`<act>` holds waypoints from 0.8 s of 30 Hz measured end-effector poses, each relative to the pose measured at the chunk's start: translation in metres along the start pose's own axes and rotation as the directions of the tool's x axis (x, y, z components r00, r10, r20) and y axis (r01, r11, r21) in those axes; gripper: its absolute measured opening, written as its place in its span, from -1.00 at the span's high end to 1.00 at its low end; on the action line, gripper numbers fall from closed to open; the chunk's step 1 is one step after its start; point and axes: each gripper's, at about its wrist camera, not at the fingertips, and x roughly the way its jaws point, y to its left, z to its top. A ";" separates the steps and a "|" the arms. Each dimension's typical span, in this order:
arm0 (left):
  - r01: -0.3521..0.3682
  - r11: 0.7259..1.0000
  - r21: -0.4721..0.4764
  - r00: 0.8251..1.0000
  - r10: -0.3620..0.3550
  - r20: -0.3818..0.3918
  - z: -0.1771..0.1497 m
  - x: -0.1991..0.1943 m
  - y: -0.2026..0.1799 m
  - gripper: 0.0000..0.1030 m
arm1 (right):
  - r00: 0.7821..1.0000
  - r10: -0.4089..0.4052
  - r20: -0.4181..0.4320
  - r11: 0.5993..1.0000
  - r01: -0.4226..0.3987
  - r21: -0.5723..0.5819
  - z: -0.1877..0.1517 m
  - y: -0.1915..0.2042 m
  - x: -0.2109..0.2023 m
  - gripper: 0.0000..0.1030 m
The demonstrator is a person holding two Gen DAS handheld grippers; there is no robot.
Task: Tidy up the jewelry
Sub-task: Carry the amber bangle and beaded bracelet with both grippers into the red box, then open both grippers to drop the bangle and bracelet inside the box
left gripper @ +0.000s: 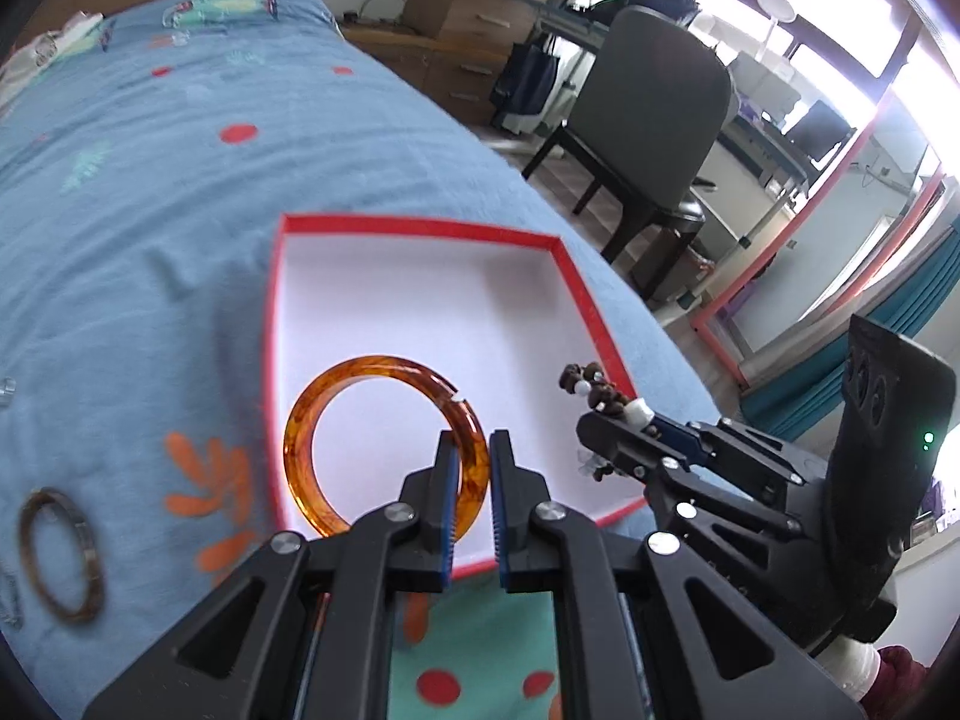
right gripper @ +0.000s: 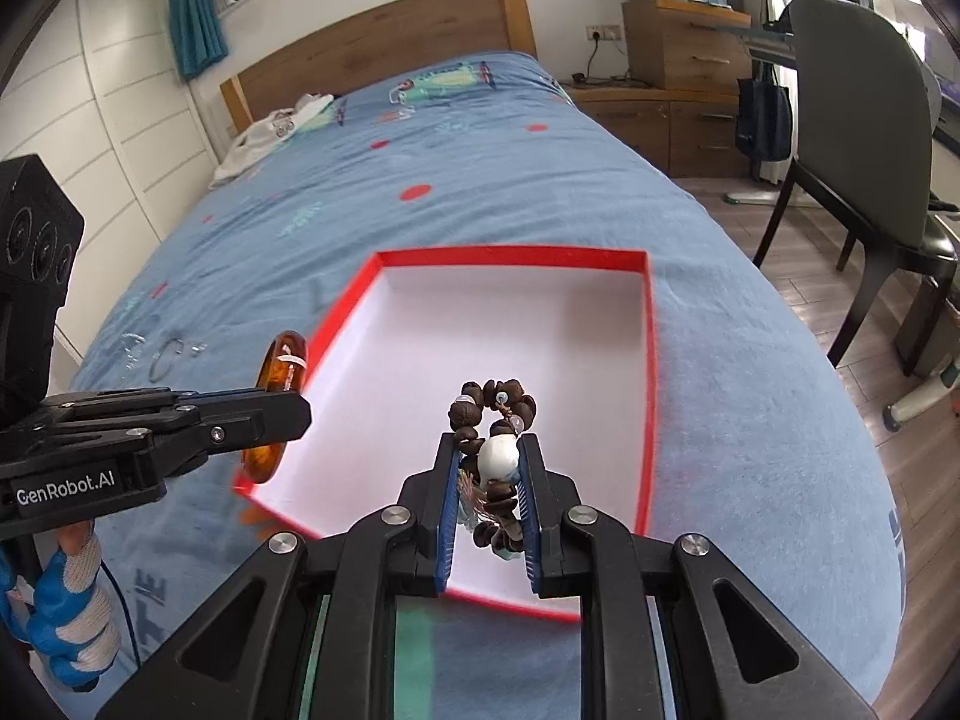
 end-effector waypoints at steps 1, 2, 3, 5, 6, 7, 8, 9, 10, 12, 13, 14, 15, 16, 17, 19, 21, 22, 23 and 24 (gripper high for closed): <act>-0.003 1.000 0.001 1.000 0.003 -0.010 -0.001 0.007 0.000 0.83 | 1.000 -0.009 -0.007 1.000 0.009 -0.007 -0.001 -0.003 0.004 0.65; -0.008 1.000 0.000 1.000 0.008 -0.026 -0.004 0.016 -0.001 0.83 | 1.000 -0.015 -0.014 1.000 0.015 -0.012 -0.002 -0.005 0.008 0.65; -0.011 1.000 -0.001 0.999 0.011 -0.036 -0.005 0.021 -0.001 0.83 | 0.999 -0.023 -0.022 1.000 0.022 -0.019 -0.004 -0.007 0.011 0.65; -0.017 1.000 -0.009 0.998 0.017 -0.058 -0.010 0.033 0.003 0.83 | 0.999 -0.035 -0.038 0.999 0.033 -0.034 -0.007 -0.008 0.019 0.65; -0.022 1.000 -0.013 0.998 0.021 -0.065 -0.012 0.037 0.005 0.83 | 0.998 -0.038 -0.045 0.999 0.036 -0.039 -0.009 -0.010 0.022 0.65; -0.024 1.000 -0.020 0.997 0.023 -0.073 -0.014 0.040 0.008 0.83 | 0.998 -0.041 -0.055 0.998 0.039 -0.044 -0.012 -0.010 0.024 0.65; -0.028 0.999 -0.029 0.996 0.026 -0.081 -0.016 0.043 0.012 0.82 | 0.997 -0.042 -0.063 0.998 0.039 -0.047 -0.014 -0.011 0.028 0.65; -0.030 0.999 -0.041 0.996 0.027 -0.089 -0.019 0.046 0.016 0.83 | 0.996 -0.046 -0.070 0.998 0.042 -0.055 -0.017 -0.010 0.031 0.64; -0.029 0.998 -0.052 0.996 0.024 -0.090 -0.021 0.047 0.020 0.81 | 0.996 -0.055 -0.074 0.997 0.050 -0.067 -0.020 -0.009 0.032 0.64; -0.026 0.997 -0.076 0.996 0.019 -0.090 -0.023 0.048 0.027 0.75 | 0.995 -0.065 -0.075 0.995 0.059 -0.082 -0.024 -0.009 0.033 0.64; -0.022 0.996 -0.085 0.996 0.014 -0.089 -0.024 0.047 0.028 0.75 | 0.995 -0.073 -0.073 0.994 0.066 -0.089 -0.025 -0.008 0.032 0.64; -0.023 0.996 -0.088 0.996 0.016 -0.088 -0.024 0.047 0.029 0.76 | 0.994 -0.080 -0.071 0.993 0.073 -0.097 -0.025 -0.006 0.032 0.64; -0.026 0.996 -0.087 0.996 0.018 -0.087 -0.025 0.047 0.030 0.75 | 0.994 -0.083 -0.072 0.992 0.075 -0.101 -0.025 -0.005 0.032 0.64; -0.029 0.996 -0.084 0.996 0.021 -0.087 -0.025 0.046 0.031 0.75 | 0.994 -0.086 -0.074 0.991 0.078 -0.105 -0.024 -0.004 0.032 0.63; -0.032 0.996 -0.083 0.996 0.025 -0.086 -0.025 0.046 0.030 0.75 | 0.993 -0.088 -0.076 0.991 0.080 -0.106 -0.024 -0.004 0.030 0.62; -0.035 0.996 -0.080 0.996 0.028 -0.088 -0.025 0.043 0.028 0.69 | 0.994 -0.085 -0.072 0.992 0.077 -0.101 -0.023 -0.004 0.028 0.55; -0.023 0.997 -0.080 0.997 0.017 -0.076 -0.023 0.037 0.025 0.49 | 0.994 -0.094 -0.055 0.992 0.089 -0.094 -0.021 -0.003 0.021 0.12; -0.019 0.997 -0.081 0.998 0.014 -0.068 -0.022 0.033 0.025 0.40 | 0.995 -0.090 -0.044 0.993 0.086 -0.087 -0.020 -0.003 0.017 0.09; -0.016 0.996 -0.082 0.998 0.011 -0.056 -0.021 0.026 0.023 0.37 | 0.995 -0.091 -0.036 0.993 0.088 -0.081 -0.018 -0.003 0.012 0.03; -0.014 0.997 -0.081 0.999 0.010 -0.049 -0.021 0.021 0.022 0.36 | 0.995 -0.094 -0.025 0.993 0.092 -0.078 -0.017 -0.002 0.006 0.02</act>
